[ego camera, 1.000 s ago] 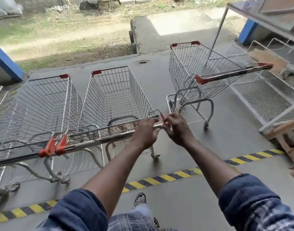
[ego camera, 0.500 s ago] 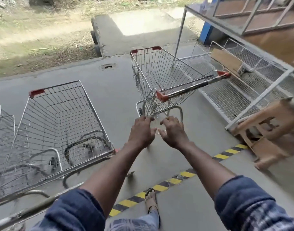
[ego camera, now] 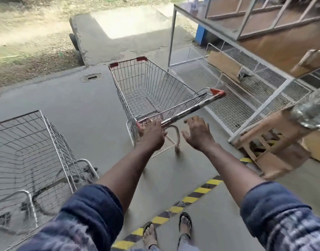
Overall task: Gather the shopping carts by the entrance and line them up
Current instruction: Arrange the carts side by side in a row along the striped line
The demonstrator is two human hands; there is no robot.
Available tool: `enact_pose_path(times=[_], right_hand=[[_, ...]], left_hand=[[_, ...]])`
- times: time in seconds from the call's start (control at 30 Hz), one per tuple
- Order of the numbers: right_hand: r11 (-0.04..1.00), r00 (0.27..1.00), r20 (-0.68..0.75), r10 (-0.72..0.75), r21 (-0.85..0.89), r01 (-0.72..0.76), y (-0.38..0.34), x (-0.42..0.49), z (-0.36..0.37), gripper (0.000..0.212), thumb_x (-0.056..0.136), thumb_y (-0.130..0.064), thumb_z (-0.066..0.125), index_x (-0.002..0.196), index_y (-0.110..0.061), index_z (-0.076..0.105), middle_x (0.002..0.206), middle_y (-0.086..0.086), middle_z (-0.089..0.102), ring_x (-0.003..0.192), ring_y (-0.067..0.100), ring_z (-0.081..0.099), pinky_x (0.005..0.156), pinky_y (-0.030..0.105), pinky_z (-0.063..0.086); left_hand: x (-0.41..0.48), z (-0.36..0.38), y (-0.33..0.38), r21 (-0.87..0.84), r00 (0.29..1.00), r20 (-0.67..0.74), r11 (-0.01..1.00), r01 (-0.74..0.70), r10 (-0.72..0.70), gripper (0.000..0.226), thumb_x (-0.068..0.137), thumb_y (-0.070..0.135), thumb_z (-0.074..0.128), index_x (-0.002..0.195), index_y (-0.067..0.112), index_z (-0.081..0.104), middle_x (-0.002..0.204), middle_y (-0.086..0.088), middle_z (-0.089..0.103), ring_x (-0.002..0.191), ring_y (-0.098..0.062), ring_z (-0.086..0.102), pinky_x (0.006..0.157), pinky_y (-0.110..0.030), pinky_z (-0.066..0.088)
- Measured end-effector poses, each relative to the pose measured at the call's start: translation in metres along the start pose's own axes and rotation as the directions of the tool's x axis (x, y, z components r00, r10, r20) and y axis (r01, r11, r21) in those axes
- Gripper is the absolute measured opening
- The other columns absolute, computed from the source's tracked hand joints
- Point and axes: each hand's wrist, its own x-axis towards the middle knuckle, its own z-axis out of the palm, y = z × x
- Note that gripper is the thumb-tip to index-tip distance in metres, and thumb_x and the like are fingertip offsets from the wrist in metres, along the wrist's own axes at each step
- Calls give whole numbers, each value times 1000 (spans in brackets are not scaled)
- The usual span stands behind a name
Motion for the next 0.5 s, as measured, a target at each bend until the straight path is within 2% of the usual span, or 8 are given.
enact_pose_path(times=[0.07,0.13,0.2,0.3,0.4,0.5], right_hand=[[1000,1000,11,-6,-2,6,10,11,0,41,88,-35,64,122,-14,56,124,12,52,114,33,48,91,49,43],[1000,999,27,-24,-11,24,19,22,0,44,88,-36,63,124,-14,53,127,12,50,116,34,47,91,49,43],[999,998,58,-35,-31,37,25,33,0,49,88,-38,64,128,-15,49,132,12,48,121,34,44,94,50,42],[996,988,136,-71,-45,77,39,57,-3,57,88,-42,64,135,-17,45,141,10,42,132,32,38,102,51,38],[992,979,160,-126,-9,129,48,72,-1,55,88,-42,65,135,-20,46,142,6,41,134,30,37,104,51,35],[981,966,174,-192,42,187,46,81,3,53,90,-45,63,136,-24,46,143,4,42,138,30,35,113,56,27]], left_hand=[[7,-1,-3,10,1000,-10,1000,15,-15,35,102,29,47,135,16,47,132,-11,53,126,-32,46,110,-52,26],[10,-2,-7,81,998,-53,996,33,-29,26,101,23,44,125,21,55,123,-5,60,120,-29,51,106,-52,27],[8,-2,-13,129,997,-66,990,55,-47,32,96,19,46,125,29,55,120,4,63,121,-24,52,105,-51,27],[9,-8,-23,169,991,-106,981,99,-82,37,92,17,49,125,34,54,118,7,64,119,-24,52,86,-41,26],[8,-19,-46,184,977,-116,963,196,-177,39,94,12,43,123,35,57,123,5,64,130,-29,41,89,-43,29],[2,-34,-83,192,944,-142,927,323,-299,40,94,9,40,119,35,57,129,3,61,145,-29,26,92,-49,30]])
